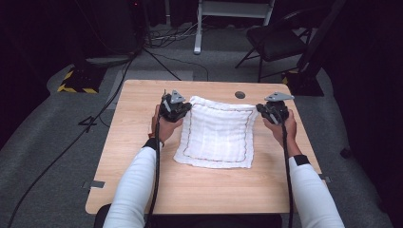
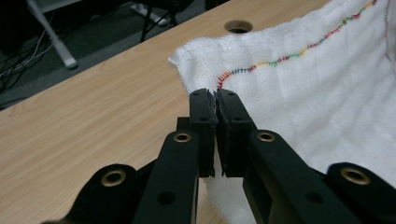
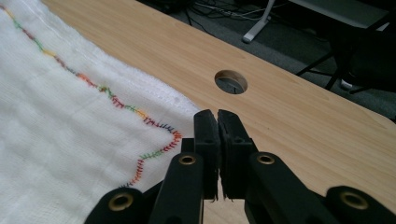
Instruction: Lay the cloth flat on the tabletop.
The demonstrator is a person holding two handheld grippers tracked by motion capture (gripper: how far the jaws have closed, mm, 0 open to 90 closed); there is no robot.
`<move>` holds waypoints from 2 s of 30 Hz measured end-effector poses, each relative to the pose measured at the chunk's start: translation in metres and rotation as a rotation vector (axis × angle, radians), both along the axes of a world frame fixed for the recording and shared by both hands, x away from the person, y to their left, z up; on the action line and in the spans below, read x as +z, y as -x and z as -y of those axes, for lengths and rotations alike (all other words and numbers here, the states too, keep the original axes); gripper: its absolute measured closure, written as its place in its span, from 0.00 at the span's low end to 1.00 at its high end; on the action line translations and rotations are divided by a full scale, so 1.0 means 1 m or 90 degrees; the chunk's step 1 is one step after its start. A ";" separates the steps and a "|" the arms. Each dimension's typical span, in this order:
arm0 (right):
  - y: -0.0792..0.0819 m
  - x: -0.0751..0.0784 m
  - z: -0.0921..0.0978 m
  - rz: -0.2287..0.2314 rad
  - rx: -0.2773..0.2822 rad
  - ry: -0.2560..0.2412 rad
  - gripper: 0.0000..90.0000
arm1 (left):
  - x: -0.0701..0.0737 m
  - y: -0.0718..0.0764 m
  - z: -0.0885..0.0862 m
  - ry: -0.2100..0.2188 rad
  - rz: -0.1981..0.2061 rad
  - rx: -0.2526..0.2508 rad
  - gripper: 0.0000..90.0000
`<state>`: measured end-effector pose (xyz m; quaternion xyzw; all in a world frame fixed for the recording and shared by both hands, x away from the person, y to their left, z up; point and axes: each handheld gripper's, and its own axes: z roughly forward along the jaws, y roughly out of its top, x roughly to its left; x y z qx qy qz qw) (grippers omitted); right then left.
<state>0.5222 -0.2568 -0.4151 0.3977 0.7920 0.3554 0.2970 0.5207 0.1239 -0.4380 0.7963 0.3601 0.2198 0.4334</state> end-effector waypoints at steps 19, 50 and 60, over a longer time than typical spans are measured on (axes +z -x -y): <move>0.061 -0.036 -0.001 -0.082 0.147 0.001 0.63 | -0.027 0.063 -0.016 -0.107 -0.073 -0.089 0.43; 0.131 -0.072 0.010 -0.157 0.277 0.062 0.99 | -0.052 0.128 -0.027 -0.115 -0.167 -0.239 0.95; 0.145 -0.072 0.026 -0.151 0.277 0.051 0.99 | -0.051 0.149 -0.019 -0.118 -0.174 -0.270 0.95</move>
